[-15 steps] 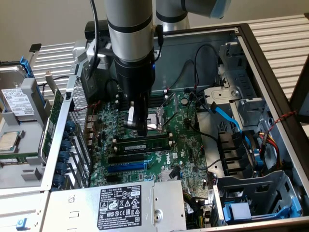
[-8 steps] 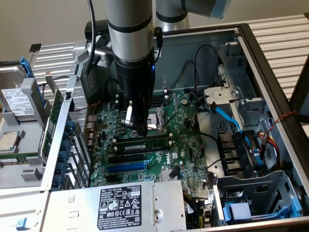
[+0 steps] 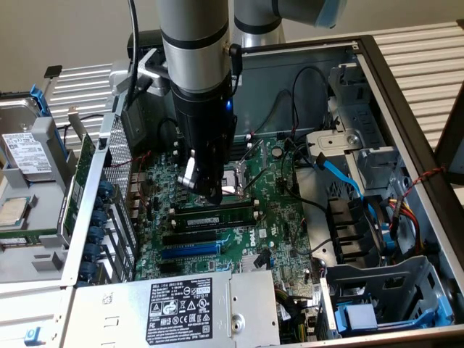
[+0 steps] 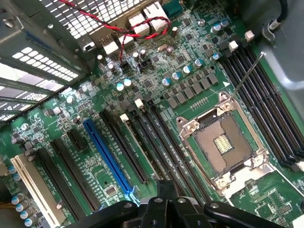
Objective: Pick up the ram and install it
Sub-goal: 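Press down the ram until it locks into place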
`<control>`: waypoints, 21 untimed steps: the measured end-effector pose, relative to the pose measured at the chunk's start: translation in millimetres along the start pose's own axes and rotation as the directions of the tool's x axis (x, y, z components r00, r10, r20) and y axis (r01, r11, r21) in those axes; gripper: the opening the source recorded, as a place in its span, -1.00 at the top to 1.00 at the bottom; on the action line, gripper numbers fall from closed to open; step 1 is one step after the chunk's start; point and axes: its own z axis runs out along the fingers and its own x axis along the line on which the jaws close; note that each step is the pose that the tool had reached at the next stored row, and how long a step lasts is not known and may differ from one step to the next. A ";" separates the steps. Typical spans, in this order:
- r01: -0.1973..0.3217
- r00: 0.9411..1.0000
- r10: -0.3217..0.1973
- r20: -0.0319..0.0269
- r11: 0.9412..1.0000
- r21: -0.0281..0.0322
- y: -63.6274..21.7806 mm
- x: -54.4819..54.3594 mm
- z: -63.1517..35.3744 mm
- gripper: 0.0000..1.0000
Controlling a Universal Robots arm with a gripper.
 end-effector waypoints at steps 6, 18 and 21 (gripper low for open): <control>-0.099 0.995 0.099 0.000 0.995 0.002 0.0 0.0 -0.1 0.80; -0.294 0.956 0.294 0.002 0.956 0.007 0.0 0.0 0.0 0.80; -0.341 0.940 0.341 0.003 0.940 0.008 0.0 0.0 0.0 0.80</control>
